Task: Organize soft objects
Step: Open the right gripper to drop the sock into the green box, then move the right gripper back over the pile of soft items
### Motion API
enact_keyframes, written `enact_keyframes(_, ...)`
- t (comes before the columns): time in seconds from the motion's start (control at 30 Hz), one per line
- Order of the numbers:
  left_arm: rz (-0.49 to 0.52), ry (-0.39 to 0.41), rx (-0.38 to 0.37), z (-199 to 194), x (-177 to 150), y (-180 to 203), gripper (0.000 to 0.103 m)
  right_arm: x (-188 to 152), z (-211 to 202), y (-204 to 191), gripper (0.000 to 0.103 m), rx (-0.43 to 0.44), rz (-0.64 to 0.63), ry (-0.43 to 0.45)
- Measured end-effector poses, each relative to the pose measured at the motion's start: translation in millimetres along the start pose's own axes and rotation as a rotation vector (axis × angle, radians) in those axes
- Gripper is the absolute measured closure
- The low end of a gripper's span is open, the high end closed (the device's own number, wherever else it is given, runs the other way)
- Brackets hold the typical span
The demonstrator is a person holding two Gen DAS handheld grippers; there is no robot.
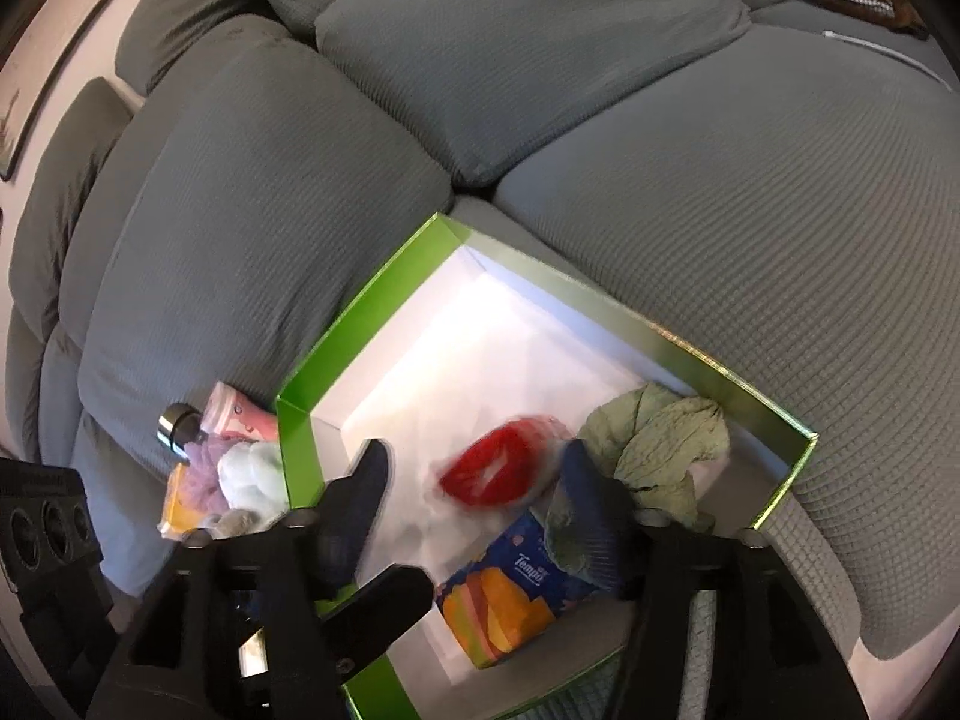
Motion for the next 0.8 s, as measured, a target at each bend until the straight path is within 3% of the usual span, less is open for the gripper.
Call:
enact_keyframes(0.3,-0.028,0.106,-0.042,-42.0,-3.6,-1.1,0.013,6.4,-26.2,-6.5,0.015,-0.024,-0.019,0.088)
enact_keyframes(0.47,-0.083,0.193,-0.05,-72.2,-9.9,-12.7,0.004,6.6,-32.8,-11.4,0.015,-0.049,-0.047,0.102)
enact_keyframes(0.67,-0.128,0.279,0.015,-112.2,-33.4,-47.0,0.001,3.7,-35.6,-19.1,0.015,-0.047,-0.075,0.098)
enact_keyframes(0.8,-0.183,0.344,0.12,-139.0,-57.5,-87.4,0.001,0.8,-35.1,-26.3,0.015,-0.035,-0.092,0.087)
Point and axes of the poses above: each gripper's, at about its wrist camera, not at the fingertips, and z roughly the way its jaws point, y to its right, x to its top, the point moved 6 cm from there along z, roughly the way its jaws point, and after that the axes turned 3 degrees about -x, right-handed, at the moved point
